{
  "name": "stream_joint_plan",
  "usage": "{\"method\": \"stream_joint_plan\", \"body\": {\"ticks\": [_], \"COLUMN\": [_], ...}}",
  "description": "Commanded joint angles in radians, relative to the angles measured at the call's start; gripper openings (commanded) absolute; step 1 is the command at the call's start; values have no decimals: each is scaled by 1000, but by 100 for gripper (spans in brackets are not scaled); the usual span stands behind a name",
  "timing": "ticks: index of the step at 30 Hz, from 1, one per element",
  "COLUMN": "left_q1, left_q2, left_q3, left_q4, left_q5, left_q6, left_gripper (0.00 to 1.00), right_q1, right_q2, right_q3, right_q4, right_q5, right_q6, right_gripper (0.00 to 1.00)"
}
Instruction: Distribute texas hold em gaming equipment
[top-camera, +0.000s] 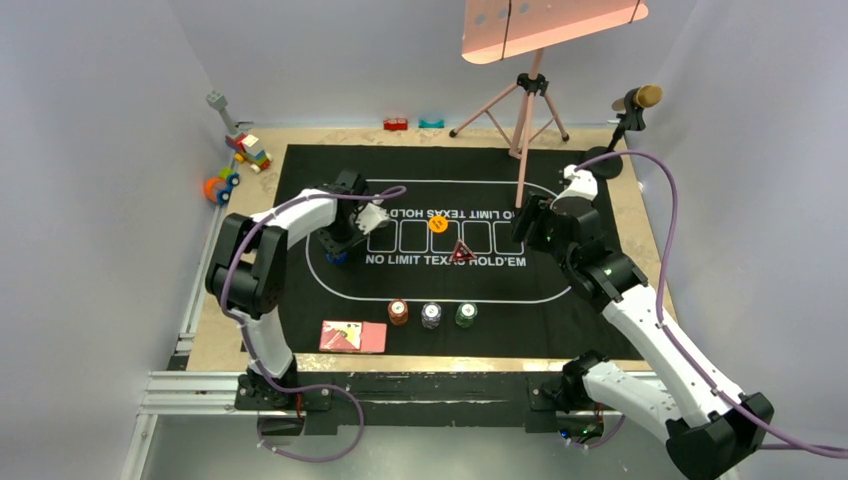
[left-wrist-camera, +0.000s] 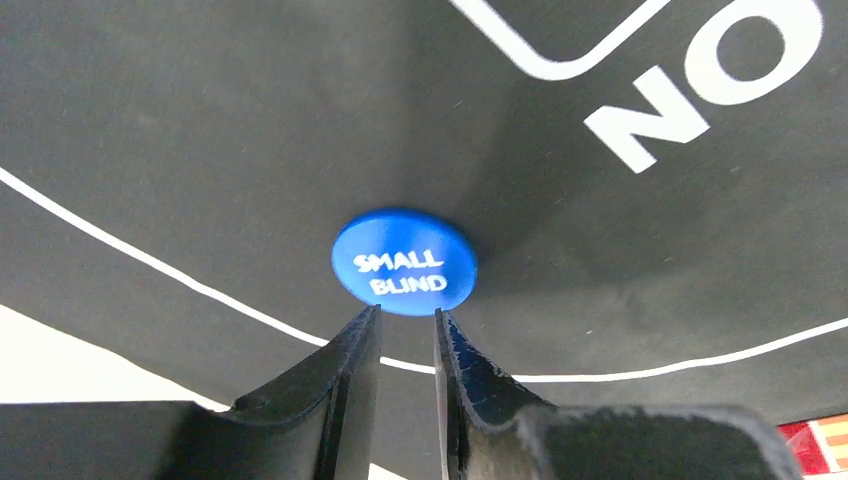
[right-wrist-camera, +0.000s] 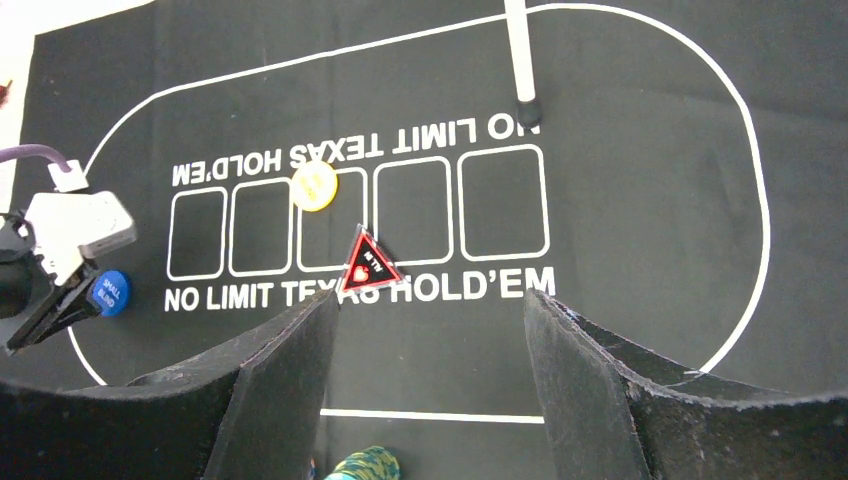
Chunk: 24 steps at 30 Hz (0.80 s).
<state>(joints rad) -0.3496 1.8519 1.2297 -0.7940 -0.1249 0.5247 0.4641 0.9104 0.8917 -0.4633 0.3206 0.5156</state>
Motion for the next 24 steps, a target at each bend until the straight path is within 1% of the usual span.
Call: {"method": "stream_joint_plan", "body": {"ticks": [1, 6, 10, 11, 13, 14, 16, 18, 22, 24], "left_q1": [60, 125, 142, 143, 142, 141, 137, 131, 127, 125], "left_q2": [-61, -108, -201, -222, -257, -263, -250, -209, -104, -66], "left_q3": [-22, -20, 34, 50, 74, 82, 94, 103, 139, 168], "left_q4": [5, -16, -84, -97, -112, -111, -96, -68, -18, -19], "left_q5": [-13, 34, 157, 193, 268, 298, 339, 333, 311, 310], "left_q6": [22, -2, -67, -86, -128, -143, -161, -158, -123, -119], "left_gripper": [29, 27, 30, 32, 47, 52, 58, 62, 63, 63], "right_q1": [2, 3, 40, 58, 80, 86, 95, 103, 111, 114], "right_q2": [34, 188, 396, 449, 560, 617, 735, 835, 980, 1018], "right_q3": [26, 48, 140, 167, 233, 266, 323, 380, 494, 523], "right_q4": [54, 120, 162, 174, 188, 197, 215, 218, 193, 182], "right_q5": [-31, -106, -132, -124, -124, -134, -151, -167, -205, -209], "right_q6": [1, -9, -40, -52, -66, -74, -87, -105, -115, -115], "right_gripper": [72, 72, 76, 78, 80, 80, 80, 79, 74, 72]}}
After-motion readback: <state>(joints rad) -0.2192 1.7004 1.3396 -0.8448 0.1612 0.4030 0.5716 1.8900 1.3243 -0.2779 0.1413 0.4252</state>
